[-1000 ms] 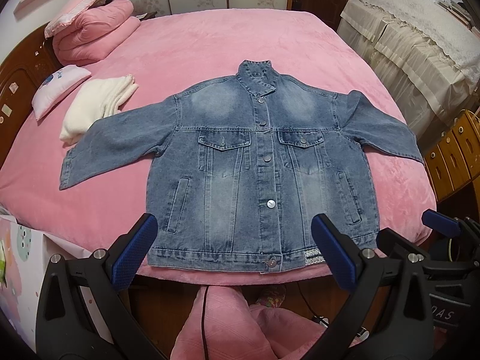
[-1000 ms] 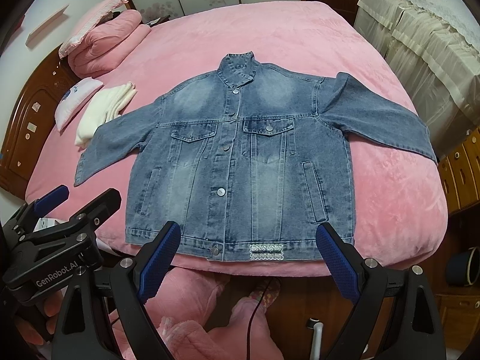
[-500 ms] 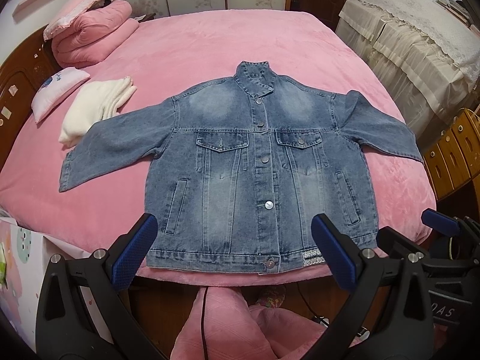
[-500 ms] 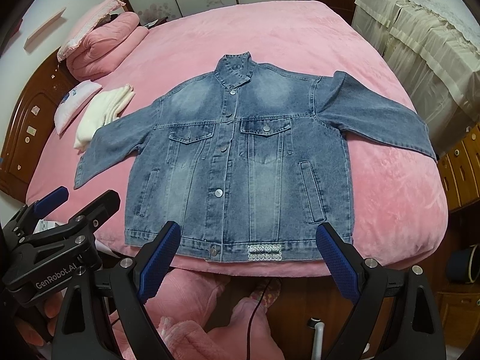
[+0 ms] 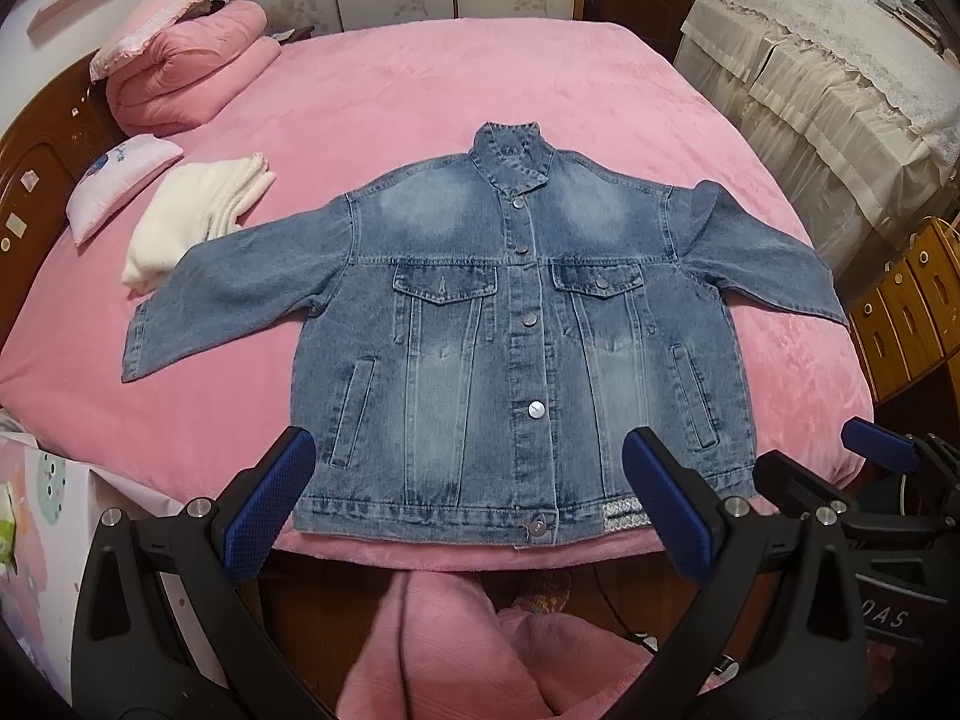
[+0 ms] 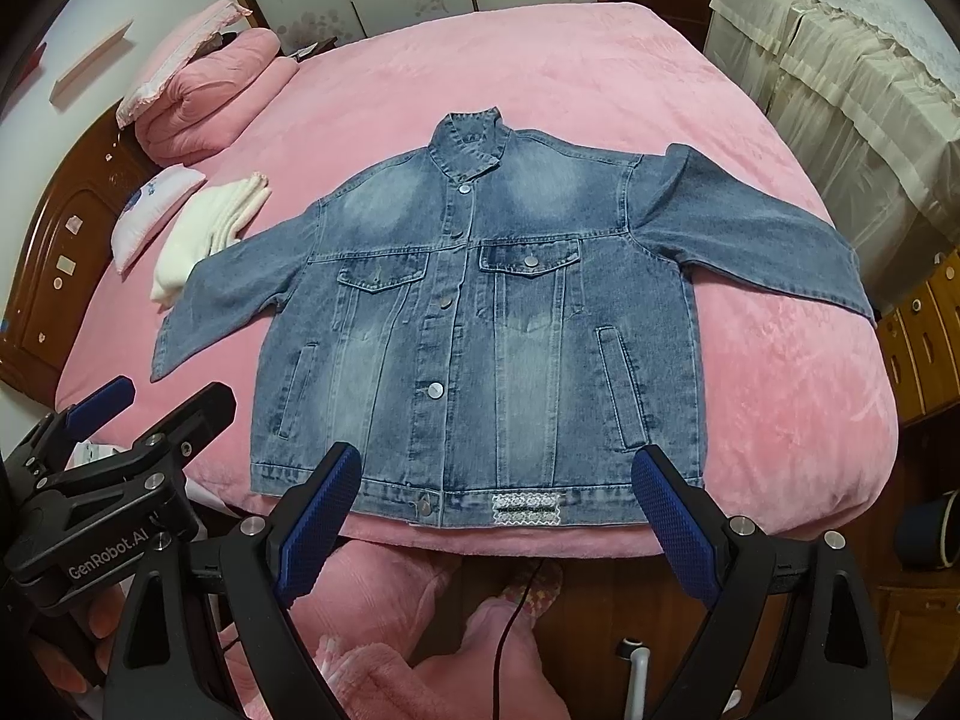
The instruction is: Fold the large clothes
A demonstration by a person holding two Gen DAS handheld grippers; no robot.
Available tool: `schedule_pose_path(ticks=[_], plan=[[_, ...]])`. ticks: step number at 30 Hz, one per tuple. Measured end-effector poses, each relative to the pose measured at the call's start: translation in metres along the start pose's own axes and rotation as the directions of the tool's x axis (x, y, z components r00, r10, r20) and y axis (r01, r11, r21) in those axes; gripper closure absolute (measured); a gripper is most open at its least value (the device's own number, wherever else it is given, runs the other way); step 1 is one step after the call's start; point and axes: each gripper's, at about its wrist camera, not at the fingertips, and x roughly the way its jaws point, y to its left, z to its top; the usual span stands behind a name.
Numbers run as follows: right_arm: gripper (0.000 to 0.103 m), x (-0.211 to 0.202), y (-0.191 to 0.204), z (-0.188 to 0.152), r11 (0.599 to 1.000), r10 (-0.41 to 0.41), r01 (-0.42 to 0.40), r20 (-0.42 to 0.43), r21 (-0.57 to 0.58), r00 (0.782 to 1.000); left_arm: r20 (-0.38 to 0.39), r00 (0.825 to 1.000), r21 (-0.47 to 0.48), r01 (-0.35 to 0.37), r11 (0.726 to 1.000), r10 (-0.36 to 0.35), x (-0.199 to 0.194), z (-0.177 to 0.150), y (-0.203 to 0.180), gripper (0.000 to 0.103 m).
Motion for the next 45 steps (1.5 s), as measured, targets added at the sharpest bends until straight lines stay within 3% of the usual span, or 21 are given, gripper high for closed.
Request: schedule_pose_path(ticks=[7, 14, 21, 25, 30, 32, 36, 39, 42, 44, 45], plan=[[0.010, 0.012, -0.010, 0.000, 0.998, 0.026, -0.024, -0.028, 0.064, 0.999, -0.026, 0.999, 0.058, -0.028, 0.998, 0.030, 0.001, -0.005, -0.005, 0.001], [0.010, 0.044, -0.004, 0.011, 0.988, 0.055, -0.041, -0.088, 0.151, 0.995, -0.079, 0.996, 0.084, -0.042, 0.996, 0.049, 0.017, -0.015, 0.015, 0.001], [0.010, 0.104, 0.009, 0.017, 0.959, 0.064, -0.002, -0.209, 0.283, 0.976, -0.194, 0.981, -0.083, 0.008, 0.997, -0.024, 0.058, -0.026, 0.091, 0.001], [0.010, 0.143, 0.028, 0.015, 0.943, 0.027, 0.075, -0.302, 0.323, 0.953, -0.274, 0.955, -0.272, 0.040, 0.961, -0.117, 0.099, -0.032, 0.163, 0.001], [0.010, 0.195, 0.078, 0.018, 0.933, 0.012, 0.136, -0.406, 0.334, 0.914, -0.315, 0.928, -0.495, 0.018, 0.869, -0.199, 0.150, -0.032, 0.268, 0.001], [0.010, 0.210, 0.103, 0.021, 0.927, -0.006, 0.159, -0.414, 0.339, 0.910, -0.319, 0.917, -0.594, 0.005, 0.804, -0.241, 0.172, -0.031, 0.322, 0.001], [0.010, 0.232, 0.157, 0.030, 0.924, -0.023, 0.181, -0.424, 0.337, 0.905, -0.308, 0.912, -0.702, -0.026, 0.712, -0.270, 0.205, -0.029, 0.407, 0.002], [0.010, 0.244, 0.200, 0.038, 0.929, -0.027, 0.184, -0.438, 0.320, 0.899, -0.305, 0.930, -0.781, -0.120, 0.613, -0.207, 0.225, -0.031, 0.476, 0.007], [0.010, 0.255, 0.238, 0.044, 0.943, -0.042, 0.192, -0.475, 0.272, 0.879, -0.310, 0.941, -0.850, -0.211, 0.482, -0.134, 0.246, -0.038, 0.544, 0.010], [0.010, 0.260, 0.257, 0.046, 0.950, -0.048, 0.192, -0.495, 0.244, 0.868, -0.288, 0.949, -0.889, -0.214, 0.404, -0.131, 0.265, -0.044, 0.587, 0.016], [0.010, 0.264, 0.270, 0.049, 0.955, -0.053, 0.191, -0.506, 0.225, 0.861, -0.283, 0.951, -0.898, -0.216, 0.383, -0.127, 0.267, -0.046, 0.593, 0.023]])
